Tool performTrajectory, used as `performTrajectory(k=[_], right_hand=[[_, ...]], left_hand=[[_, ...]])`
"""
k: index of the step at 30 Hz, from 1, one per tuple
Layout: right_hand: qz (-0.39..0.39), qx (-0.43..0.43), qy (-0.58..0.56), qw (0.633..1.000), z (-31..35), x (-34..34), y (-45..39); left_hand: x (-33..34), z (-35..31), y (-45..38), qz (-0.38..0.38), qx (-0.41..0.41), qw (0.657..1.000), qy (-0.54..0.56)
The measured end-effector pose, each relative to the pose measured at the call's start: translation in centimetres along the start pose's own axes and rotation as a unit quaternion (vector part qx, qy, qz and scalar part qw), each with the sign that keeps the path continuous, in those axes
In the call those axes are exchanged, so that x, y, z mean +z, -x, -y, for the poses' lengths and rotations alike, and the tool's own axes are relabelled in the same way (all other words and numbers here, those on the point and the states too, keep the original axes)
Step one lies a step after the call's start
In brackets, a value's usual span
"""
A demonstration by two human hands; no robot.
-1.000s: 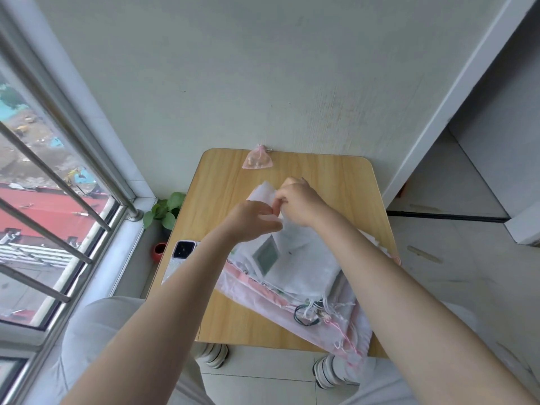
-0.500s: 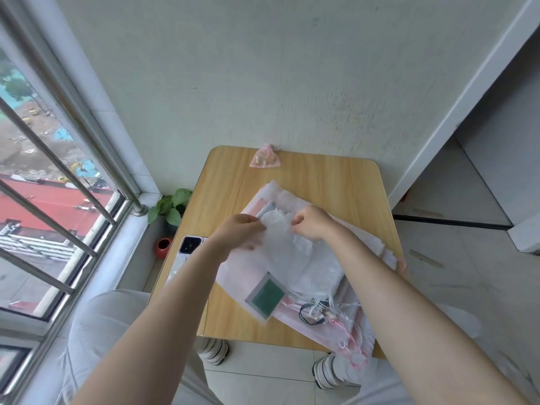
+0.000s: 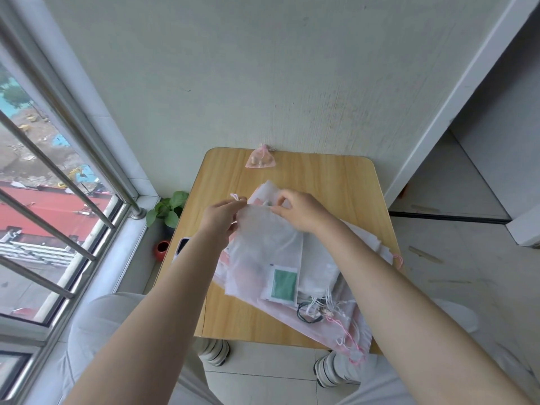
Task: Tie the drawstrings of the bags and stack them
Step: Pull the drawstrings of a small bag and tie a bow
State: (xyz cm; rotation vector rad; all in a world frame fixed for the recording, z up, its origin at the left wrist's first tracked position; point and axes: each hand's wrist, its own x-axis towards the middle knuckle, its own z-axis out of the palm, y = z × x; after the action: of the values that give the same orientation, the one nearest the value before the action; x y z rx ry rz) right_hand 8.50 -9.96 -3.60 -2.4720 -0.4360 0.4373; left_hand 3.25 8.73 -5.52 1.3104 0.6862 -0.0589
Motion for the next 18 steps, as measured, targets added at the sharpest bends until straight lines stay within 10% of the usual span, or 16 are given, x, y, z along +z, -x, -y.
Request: performTrajectory(k=[9, 18], right_hand=[[-0.011, 0.175, -0.283, 0.943, -2.9, 0.1, 0.4], [-0.211, 0.293, -0.688, 0.63, -3.5, 1.0, -0.4]], left_hand=[[-1.1, 1.7, -0.5, -0.015, -0.086, 0.976, 0.201], [-1.8, 2.4, -0.8, -0.071, -0.118, 0.91, 0.392]])
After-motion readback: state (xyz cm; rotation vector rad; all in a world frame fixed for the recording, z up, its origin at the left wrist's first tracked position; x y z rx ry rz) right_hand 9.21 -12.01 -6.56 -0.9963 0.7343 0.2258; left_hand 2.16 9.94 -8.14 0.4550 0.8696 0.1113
